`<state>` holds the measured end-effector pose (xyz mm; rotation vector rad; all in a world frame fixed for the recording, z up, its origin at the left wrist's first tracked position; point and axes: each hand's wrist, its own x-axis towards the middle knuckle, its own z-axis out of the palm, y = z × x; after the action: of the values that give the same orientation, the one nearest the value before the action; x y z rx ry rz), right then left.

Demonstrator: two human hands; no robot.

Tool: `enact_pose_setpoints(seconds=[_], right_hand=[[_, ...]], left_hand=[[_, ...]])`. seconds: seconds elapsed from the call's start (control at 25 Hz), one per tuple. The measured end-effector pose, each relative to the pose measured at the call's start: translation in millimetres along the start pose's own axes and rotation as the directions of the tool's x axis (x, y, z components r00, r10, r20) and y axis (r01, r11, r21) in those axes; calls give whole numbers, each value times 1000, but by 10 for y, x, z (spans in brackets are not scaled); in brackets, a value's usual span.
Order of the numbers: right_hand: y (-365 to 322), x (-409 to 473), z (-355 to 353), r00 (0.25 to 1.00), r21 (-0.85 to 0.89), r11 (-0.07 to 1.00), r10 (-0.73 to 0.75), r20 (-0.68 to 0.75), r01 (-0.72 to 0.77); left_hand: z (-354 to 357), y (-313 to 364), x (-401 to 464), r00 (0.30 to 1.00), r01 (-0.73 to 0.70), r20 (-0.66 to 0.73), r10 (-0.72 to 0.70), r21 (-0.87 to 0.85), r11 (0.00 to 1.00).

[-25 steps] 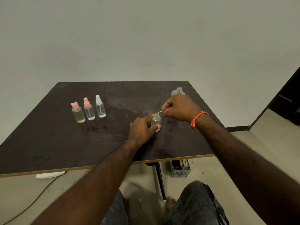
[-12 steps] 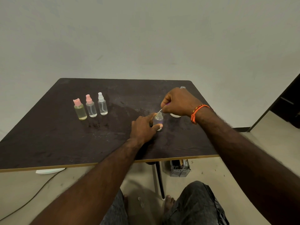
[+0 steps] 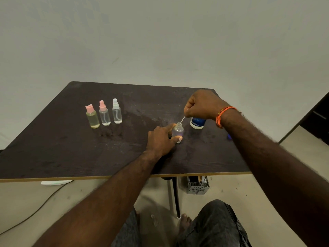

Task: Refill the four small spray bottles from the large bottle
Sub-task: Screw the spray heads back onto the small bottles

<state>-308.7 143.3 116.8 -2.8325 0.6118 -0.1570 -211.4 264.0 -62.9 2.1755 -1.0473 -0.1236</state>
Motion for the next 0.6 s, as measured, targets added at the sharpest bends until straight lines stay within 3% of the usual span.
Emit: enact_pose_setpoints(seconds=[0.32,0.6], right_hand=[[36,187,334,995,-57,998,-11,98,17],[169,184,663,997,115,992,-63,46,57]], left_hand=[[51,-57,19,1000,-19,-15,19,-16,1000],[57,-82,30,1000,-12,-6,12,6,1000]])
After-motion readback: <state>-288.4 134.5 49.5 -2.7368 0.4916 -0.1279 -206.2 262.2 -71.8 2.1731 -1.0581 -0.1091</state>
